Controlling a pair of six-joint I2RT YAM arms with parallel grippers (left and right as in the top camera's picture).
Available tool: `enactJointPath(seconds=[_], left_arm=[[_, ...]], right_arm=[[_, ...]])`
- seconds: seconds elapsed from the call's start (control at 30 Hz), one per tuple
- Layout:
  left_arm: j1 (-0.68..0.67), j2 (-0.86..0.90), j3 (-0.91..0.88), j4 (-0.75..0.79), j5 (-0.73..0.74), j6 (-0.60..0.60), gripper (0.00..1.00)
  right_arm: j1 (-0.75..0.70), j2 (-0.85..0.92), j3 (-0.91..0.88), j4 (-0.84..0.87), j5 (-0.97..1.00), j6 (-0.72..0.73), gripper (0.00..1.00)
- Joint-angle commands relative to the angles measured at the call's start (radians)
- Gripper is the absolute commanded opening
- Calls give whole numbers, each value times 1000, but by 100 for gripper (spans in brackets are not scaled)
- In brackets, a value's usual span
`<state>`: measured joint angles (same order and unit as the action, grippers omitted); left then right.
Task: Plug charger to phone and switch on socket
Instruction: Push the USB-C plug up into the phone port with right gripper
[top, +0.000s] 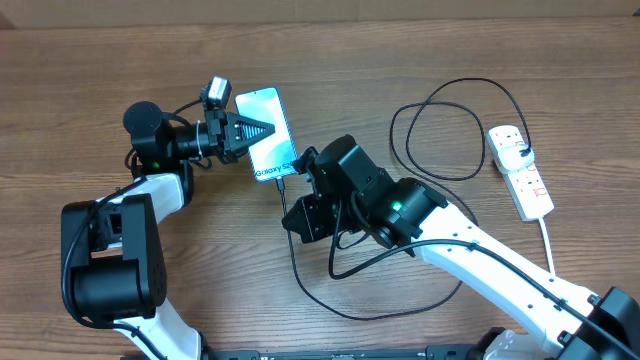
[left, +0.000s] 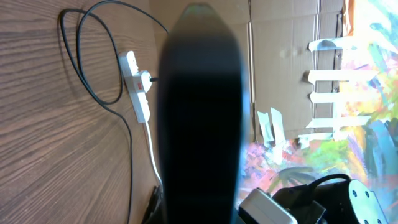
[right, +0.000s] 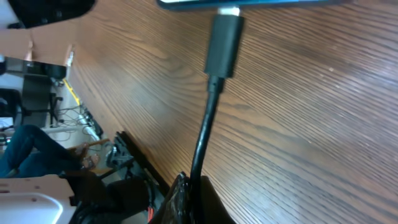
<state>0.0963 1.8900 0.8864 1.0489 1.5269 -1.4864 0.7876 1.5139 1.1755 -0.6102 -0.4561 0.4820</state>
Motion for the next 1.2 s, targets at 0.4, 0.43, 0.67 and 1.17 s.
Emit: enactJointPath(seconds=[0.4, 0.43, 0.67, 1.17], left_arm=[[1, -6, 21, 11, 24, 28, 4], [0, -6, 21, 11, 18, 28, 5], [0, -6, 21, 11, 0, 24, 4], [-20, -6, 21, 11, -11, 24, 4]], right_arm=[[-2, 2, 17, -4, 52, 4, 44], [-2, 2, 17, 3, 56, 3, 45], [27, 2, 17, 32, 209, 0, 45], [76, 2, 17, 93, 389, 0, 19]])
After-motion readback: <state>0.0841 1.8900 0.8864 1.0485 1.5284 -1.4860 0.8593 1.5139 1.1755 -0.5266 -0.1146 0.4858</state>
